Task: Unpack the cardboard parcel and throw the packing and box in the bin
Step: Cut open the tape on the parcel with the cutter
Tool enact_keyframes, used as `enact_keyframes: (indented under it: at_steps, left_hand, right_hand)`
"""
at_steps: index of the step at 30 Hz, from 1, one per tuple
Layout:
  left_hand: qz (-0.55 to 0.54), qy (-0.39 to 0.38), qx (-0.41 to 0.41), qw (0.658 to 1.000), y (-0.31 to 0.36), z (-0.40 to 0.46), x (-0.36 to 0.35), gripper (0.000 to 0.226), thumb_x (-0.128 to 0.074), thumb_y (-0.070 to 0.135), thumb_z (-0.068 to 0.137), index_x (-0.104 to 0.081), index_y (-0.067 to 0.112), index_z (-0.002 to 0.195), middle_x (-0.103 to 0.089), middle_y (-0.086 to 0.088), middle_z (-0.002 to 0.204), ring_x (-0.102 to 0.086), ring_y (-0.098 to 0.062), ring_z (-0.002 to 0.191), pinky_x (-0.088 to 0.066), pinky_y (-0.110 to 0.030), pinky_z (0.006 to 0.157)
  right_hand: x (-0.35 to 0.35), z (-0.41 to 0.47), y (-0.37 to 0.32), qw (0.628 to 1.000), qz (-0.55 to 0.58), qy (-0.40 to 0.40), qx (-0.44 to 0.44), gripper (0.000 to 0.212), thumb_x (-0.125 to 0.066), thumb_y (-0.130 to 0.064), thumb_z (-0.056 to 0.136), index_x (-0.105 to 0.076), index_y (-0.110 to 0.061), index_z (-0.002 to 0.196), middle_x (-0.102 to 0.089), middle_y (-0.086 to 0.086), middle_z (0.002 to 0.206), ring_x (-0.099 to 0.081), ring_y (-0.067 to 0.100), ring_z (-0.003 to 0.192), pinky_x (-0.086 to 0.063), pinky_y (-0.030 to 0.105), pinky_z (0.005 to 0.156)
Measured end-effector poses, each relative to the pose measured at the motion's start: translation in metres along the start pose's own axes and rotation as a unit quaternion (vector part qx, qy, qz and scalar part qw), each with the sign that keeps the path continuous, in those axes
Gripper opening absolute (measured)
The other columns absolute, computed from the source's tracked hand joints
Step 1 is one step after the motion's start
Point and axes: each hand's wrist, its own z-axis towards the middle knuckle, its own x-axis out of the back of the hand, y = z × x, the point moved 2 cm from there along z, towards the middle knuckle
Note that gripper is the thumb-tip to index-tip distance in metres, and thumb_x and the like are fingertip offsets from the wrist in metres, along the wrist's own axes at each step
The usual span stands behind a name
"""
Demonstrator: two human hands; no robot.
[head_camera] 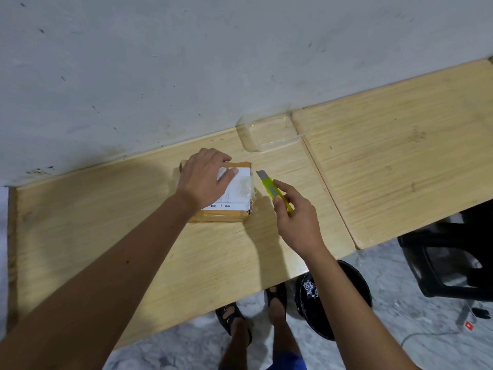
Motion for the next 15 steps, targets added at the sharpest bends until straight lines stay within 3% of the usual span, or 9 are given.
enact_keyframes:
  at_steps: [4,11,15]
  left_hand:
    - [-0.021,-0.053,-0.039,0.998,0.005,0.004,-0.008,0.042,-0.056,0.048,0.104,-0.065,0.02,0.134,-0.068,0.003,0.129,-0.059,-0.02,0.119,-0.041,-0.036,0.101]
    - [-0.05,-0.009,0.075,0.996,0.009,0.002,-0.019,0.043,-0.057,0.056,0.101,-0.067,0.024,0.129,-0.069,0.007,0.127,-0.061,-0.017,0.118,-0.04,-0.038,0.105]
    - [-0.05,0.006,0.083,0.995,0.01,0.001,-0.02,0.043,-0.056,0.055,0.101,-0.067,0.024,0.129,-0.07,0.007,0.127,-0.061,-0.017,0.118,-0.04,-0.038,0.105]
  right_hand:
    - [-0.004,0.003,-0.003,1.0,0.008,-0.003,0.002,0.036,-0.053,-0.024,0.103,-0.061,-0.035,0.136,-0.066,-0.016,0.085,-0.062,0.002,0.075,-0.045,0.006,0.06]
    - [-0.01,0.003,-0.006,1.0,0.006,-0.002,0.014,0.036,-0.053,-0.019,0.103,-0.061,-0.028,0.137,-0.066,-0.019,0.088,-0.061,-0.001,0.083,-0.045,0.006,0.062]
    - [-0.008,0.009,-0.008,1.0,0.002,-0.007,0.02,0.036,-0.053,-0.017,0.103,-0.063,-0.026,0.136,-0.066,-0.015,0.082,-0.06,0.001,0.08,-0.044,0.006,0.06]
